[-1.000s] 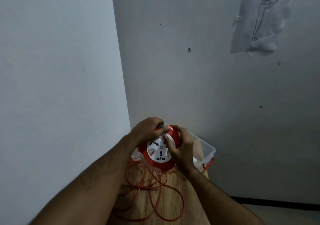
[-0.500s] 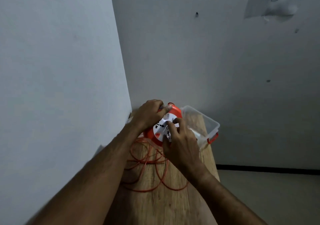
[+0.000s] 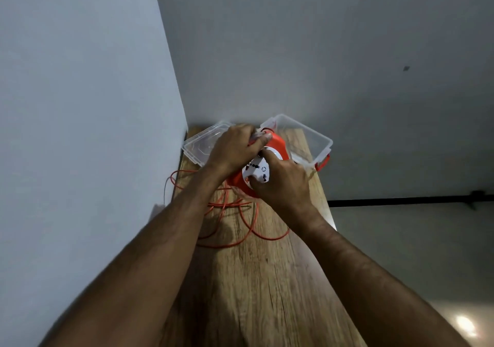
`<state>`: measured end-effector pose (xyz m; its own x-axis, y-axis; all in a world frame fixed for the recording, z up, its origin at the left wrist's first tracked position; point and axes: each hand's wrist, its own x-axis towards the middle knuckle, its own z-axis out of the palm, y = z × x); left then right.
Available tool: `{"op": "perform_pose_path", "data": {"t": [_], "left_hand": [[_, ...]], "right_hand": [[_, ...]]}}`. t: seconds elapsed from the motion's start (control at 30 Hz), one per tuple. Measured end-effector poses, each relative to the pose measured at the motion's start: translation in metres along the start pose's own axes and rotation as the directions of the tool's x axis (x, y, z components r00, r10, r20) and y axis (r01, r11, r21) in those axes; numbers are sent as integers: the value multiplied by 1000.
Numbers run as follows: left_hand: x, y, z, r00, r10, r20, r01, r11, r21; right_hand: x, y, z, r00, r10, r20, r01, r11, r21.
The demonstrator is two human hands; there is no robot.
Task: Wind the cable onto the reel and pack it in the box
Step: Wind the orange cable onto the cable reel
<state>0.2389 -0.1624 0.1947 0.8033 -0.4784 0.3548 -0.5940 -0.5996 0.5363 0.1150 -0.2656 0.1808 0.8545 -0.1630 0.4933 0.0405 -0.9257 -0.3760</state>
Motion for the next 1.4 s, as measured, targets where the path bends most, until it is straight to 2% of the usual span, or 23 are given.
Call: {"op": "perform_pose_path", "data": {"t": [0.27,0.37,0.43,0.5,0.53,0.63,0.67,0.7,0.73,0.77,0.8,0.83,0.87,0.9,0.93,0.97,1.0,1.03,1.17,1.3,1.4], "left_hand": [[3,-7,6,1000,-26,-10,26,999,-36],[3,-5,9,998,-27,-54,23,997,-69],[2,-3,10,996,-28,-85,23,998,-66],[1,-3,13,995,-26,-99,22,999,-40],[0,-3,14,995,-22,-102,19,1000,-24],[-2,-3,18,996,3,-87,-2,1000,15],[-4,-3,19,996,13,-84,-12,1000,10],[-5,-4,19,996,16,-86,-16,1000,0],[-6,-5,20,996,18,-91,-19,1000,-14],[-6,-8,19,995,17,-98,-20,999,-31],[-5,-10,18,994,18,-105,-23,998,-53],[-5,-13,17,994,17,-112,-26,997,-77],[-3,-16,15,993,15,-114,-27,994,-102],[-2,-18,13,994,8,-111,-22,992,-125],[0,-20,12,994,0,-108,-16,989,-146],[1,-20,11,994,-8,-105,-9,986,-164],[2,-20,10,995,-11,-103,-8,984,-179],[3,-19,9,995,-9,-103,-10,982,-186],[5,-20,12,999,-4,-54,-6,984,-178],[4,-28,15,999,-39,-21,33,976,-217],[4,-32,13,999,-36,-9,33,973,-227]], "right_hand": [[6,2,6,998,56,-16,-54,996,74],[10,1,7,980,197,-10,-192,963,189],[11,1,9,952,307,-10,-289,903,317],[10,0,13,878,478,25,-435,774,461],[10,-2,16,817,573,68,-512,666,543],[13,-4,34,546,778,311,-678,192,709],[16,-3,37,480,786,390,-667,38,744],[21,-3,35,442,770,459,-662,-65,747],[22,0,36,438,741,509,-669,-109,735],[21,-1,30,479,714,511,-684,-62,727],[18,-2,26,558,695,454,-679,66,731],[14,-3,20,687,653,319,-622,302,723],[9,0,13,839,531,118,-465,587,663],[4,4,7,940,339,-50,-263,809,526],[1,8,4,983,119,-137,-59,923,379],[1,13,4,988,-73,-139,103,969,224],[2,18,5,975,-207,-78,214,972,100],[2,21,5,960,-281,7,281,960,6],[5,24,0,924,-338,180,361,925,-119],[7,30,-3,876,-411,251,454,879,-145],[13,39,-6,812,-506,290,563,810,-162]]}}
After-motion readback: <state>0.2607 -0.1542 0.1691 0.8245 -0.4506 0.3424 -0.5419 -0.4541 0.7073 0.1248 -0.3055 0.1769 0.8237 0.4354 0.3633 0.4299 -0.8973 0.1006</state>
